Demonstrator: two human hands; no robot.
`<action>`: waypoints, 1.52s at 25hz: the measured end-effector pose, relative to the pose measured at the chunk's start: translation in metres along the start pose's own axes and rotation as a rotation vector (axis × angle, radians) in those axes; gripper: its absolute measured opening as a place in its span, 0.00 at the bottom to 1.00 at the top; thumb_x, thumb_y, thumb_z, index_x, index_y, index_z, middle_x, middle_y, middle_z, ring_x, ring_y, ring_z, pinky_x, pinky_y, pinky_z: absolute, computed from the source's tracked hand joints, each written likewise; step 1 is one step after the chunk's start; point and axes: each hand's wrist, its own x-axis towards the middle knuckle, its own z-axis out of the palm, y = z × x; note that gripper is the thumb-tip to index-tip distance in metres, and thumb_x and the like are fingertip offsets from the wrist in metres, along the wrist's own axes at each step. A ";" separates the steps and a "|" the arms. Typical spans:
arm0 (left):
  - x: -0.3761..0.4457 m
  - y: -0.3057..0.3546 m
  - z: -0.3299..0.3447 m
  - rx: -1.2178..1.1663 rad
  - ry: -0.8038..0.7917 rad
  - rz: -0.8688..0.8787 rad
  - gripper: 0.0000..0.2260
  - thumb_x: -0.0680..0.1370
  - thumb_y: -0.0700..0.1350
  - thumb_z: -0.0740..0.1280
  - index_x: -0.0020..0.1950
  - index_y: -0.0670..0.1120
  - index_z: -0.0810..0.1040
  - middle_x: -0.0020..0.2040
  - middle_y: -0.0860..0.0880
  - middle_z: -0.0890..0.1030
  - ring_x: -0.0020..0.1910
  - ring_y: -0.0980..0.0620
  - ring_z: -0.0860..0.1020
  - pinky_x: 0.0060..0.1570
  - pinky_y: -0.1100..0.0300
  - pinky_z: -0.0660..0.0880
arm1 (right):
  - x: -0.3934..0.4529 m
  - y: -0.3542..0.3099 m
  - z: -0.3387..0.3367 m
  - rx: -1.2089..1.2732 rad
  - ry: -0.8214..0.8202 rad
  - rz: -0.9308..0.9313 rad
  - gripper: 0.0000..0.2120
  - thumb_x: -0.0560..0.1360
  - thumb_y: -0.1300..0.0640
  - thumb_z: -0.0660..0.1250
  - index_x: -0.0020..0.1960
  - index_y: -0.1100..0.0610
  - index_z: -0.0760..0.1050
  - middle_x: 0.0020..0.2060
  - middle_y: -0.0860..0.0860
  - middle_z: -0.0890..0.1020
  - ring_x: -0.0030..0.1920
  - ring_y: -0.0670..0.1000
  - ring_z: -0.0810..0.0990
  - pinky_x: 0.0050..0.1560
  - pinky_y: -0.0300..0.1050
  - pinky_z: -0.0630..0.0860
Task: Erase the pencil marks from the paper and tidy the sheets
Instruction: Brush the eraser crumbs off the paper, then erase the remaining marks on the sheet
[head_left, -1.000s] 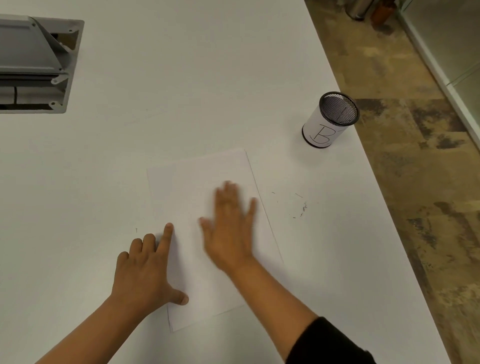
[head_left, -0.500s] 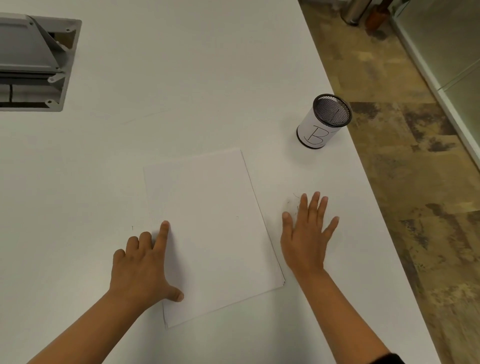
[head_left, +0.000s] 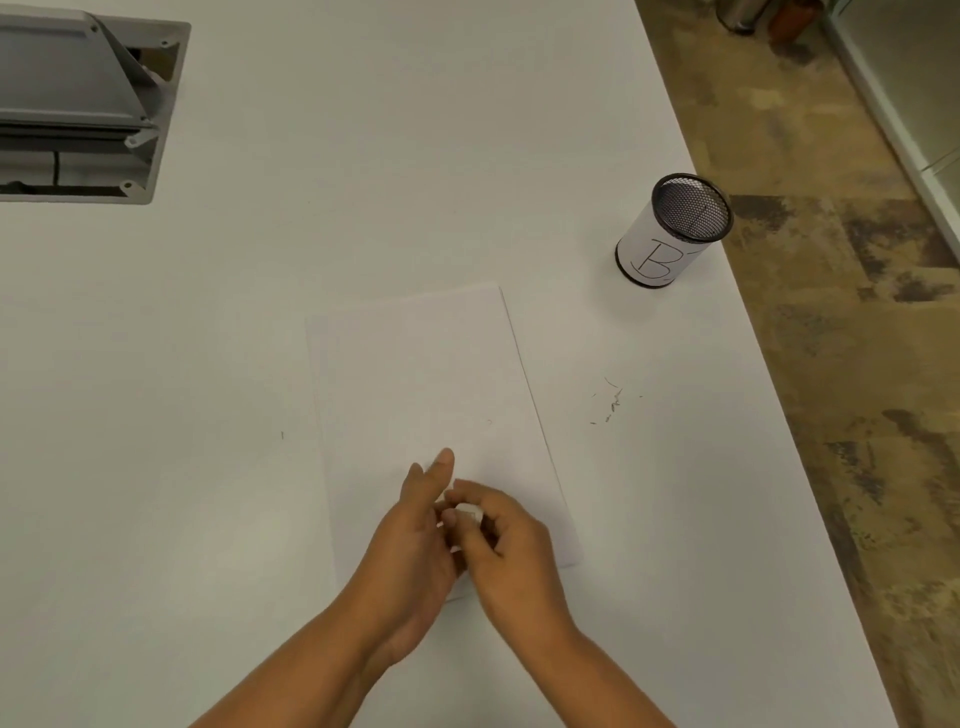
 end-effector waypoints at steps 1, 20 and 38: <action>0.001 -0.001 0.000 0.018 -0.014 0.007 0.37 0.72 0.59 0.68 0.75 0.45 0.58 0.68 0.36 0.70 0.62 0.44 0.76 0.59 0.50 0.75 | 0.003 0.002 -0.004 0.009 0.019 0.014 0.08 0.76 0.59 0.63 0.54 0.53 0.78 0.47 0.41 0.81 0.47 0.40 0.79 0.49 0.33 0.75; 0.084 0.037 -0.021 2.019 0.255 0.294 0.62 0.59 0.75 0.67 0.68 0.53 0.23 0.71 0.48 0.23 0.67 0.45 0.22 0.64 0.38 0.27 | 0.056 0.013 -0.048 -0.164 0.182 0.061 0.14 0.70 0.61 0.71 0.55 0.52 0.76 0.45 0.46 0.78 0.44 0.41 0.77 0.47 0.29 0.73; 0.086 0.040 -0.014 2.011 0.244 0.182 0.64 0.56 0.73 0.70 0.67 0.56 0.22 0.70 0.48 0.22 0.67 0.45 0.21 0.64 0.36 0.28 | 0.055 0.038 -0.028 -0.549 0.336 -0.364 0.06 0.70 0.60 0.72 0.46 0.59 0.77 0.36 0.50 0.77 0.33 0.45 0.74 0.35 0.32 0.69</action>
